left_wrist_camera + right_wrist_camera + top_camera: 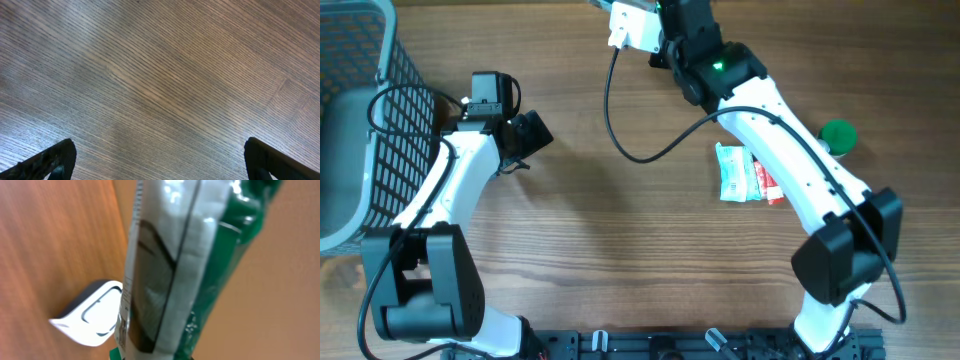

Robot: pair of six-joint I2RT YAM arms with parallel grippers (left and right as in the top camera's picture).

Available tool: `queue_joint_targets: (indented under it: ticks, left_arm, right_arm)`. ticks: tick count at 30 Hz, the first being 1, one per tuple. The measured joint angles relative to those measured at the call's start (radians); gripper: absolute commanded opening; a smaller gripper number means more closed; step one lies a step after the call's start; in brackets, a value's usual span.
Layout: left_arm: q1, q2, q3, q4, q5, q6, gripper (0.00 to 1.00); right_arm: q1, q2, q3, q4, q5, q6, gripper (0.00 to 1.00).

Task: Scan the item barcode
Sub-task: 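Lift the gloves pack with the right gripper up toward the scanner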

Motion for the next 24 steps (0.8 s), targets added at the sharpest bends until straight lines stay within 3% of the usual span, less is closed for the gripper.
queue_joint_targets:
  ticks: [6, 14, 24]
  left_arm:
    - [0.000, 0.000, 0.000, 0.000, 0.000, 0.000, 1.00]
    - [0.000, 0.000, 0.000, 0.000, 0.000, 0.000, 1.00]
    - [0.000, 0.000, 0.000, 0.000, 0.000, 0.000, 1.00]
  right_arm:
    - [-0.005, 0.151, 0.000, 0.190, 0.130, -0.098, 0.04]
    - [-0.037, 0.261, 0.000, 0.328, 0.157, -0.184, 0.04]
    - [-0.061, 0.276, 0.000, 0.270, 0.079, -0.026, 0.04]
